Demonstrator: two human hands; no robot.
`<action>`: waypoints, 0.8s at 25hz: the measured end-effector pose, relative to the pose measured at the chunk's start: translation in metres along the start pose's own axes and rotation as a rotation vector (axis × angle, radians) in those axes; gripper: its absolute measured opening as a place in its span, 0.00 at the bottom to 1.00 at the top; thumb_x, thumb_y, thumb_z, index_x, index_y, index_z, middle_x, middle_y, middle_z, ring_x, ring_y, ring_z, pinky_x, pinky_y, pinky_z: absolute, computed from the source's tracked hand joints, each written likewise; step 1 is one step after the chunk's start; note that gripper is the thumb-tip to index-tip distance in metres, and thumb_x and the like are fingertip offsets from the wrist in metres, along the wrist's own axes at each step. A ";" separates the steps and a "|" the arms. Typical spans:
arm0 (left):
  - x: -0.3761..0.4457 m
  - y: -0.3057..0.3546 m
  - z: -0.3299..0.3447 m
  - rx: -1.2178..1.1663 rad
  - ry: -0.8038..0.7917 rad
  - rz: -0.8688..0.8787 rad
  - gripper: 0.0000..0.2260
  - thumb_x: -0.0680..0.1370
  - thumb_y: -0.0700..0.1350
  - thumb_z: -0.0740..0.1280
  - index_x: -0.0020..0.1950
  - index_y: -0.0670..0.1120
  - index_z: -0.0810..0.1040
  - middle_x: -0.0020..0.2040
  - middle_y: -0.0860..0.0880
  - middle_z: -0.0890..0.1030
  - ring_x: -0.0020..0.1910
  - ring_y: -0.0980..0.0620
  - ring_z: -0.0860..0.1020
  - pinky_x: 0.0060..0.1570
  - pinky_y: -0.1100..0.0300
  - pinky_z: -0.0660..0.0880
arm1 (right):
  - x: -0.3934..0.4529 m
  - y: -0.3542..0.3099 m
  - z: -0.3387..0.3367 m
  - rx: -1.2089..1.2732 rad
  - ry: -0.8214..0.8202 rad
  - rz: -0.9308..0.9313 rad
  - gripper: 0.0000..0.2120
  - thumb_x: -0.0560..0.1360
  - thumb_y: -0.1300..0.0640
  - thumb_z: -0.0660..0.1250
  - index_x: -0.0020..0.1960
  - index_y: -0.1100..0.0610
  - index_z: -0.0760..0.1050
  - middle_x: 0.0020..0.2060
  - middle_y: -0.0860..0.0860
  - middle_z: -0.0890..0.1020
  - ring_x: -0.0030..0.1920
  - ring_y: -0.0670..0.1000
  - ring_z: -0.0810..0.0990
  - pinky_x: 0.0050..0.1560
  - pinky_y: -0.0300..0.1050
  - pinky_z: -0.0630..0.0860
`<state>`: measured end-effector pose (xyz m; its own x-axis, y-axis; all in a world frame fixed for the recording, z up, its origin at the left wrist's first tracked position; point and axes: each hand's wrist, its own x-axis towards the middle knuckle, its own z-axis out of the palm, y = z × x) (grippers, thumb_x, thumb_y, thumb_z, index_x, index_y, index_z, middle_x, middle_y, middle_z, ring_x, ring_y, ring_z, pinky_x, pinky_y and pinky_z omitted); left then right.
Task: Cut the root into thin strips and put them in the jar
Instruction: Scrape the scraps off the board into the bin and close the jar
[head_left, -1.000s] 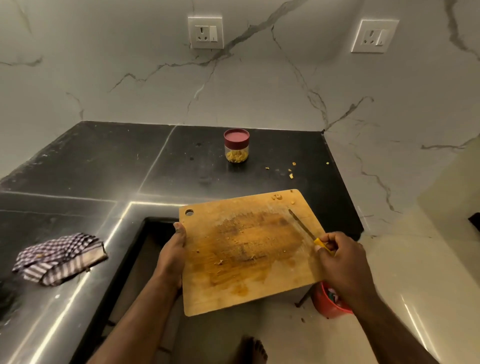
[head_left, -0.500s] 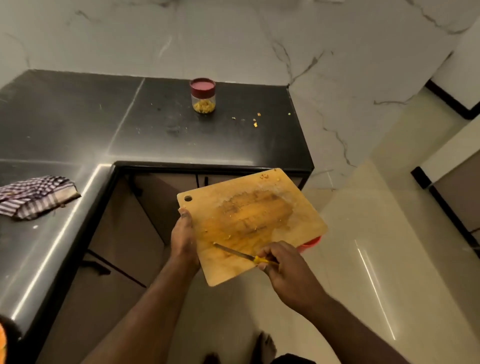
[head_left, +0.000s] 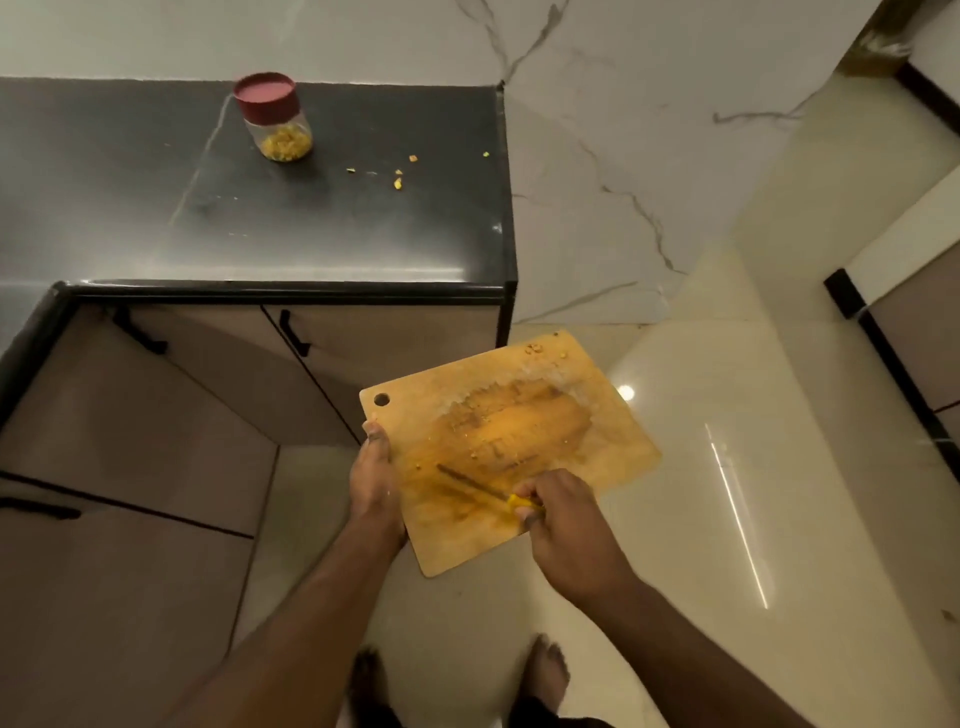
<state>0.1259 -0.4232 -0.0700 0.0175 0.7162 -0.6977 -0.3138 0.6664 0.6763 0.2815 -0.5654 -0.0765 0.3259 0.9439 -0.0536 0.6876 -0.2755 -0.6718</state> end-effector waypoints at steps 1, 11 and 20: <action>-0.001 -0.011 0.012 -0.003 0.007 -0.006 0.22 0.83 0.61 0.58 0.63 0.45 0.78 0.55 0.43 0.85 0.53 0.40 0.84 0.55 0.37 0.79 | -0.002 0.009 -0.002 -0.020 -0.053 -0.032 0.06 0.77 0.58 0.65 0.53 0.51 0.76 0.50 0.48 0.76 0.53 0.51 0.72 0.55 0.48 0.72; 0.051 -0.105 0.088 -0.132 0.002 -0.207 0.29 0.78 0.68 0.61 0.71 0.50 0.74 0.65 0.40 0.80 0.61 0.33 0.80 0.60 0.25 0.70 | 0.063 0.126 -0.027 -0.019 -0.051 0.133 0.06 0.76 0.59 0.67 0.53 0.52 0.77 0.50 0.48 0.76 0.53 0.50 0.73 0.56 0.46 0.71; 0.117 -0.149 0.140 -0.095 0.064 -0.301 0.18 0.86 0.54 0.55 0.69 0.49 0.76 0.61 0.41 0.83 0.57 0.38 0.83 0.56 0.34 0.78 | 0.126 0.224 -0.001 -0.107 -0.055 0.386 0.10 0.77 0.61 0.65 0.57 0.54 0.77 0.52 0.52 0.78 0.54 0.56 0.74 0.55 0.53 0.74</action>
<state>0.3079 -0.4097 -0.2198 0.0640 0.4733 -0.8786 -0.3913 0.8218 0.4142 0.4771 -0.5082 -0.2334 0.5398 0.7751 -0.3283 0.5863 -0.6261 -0.5141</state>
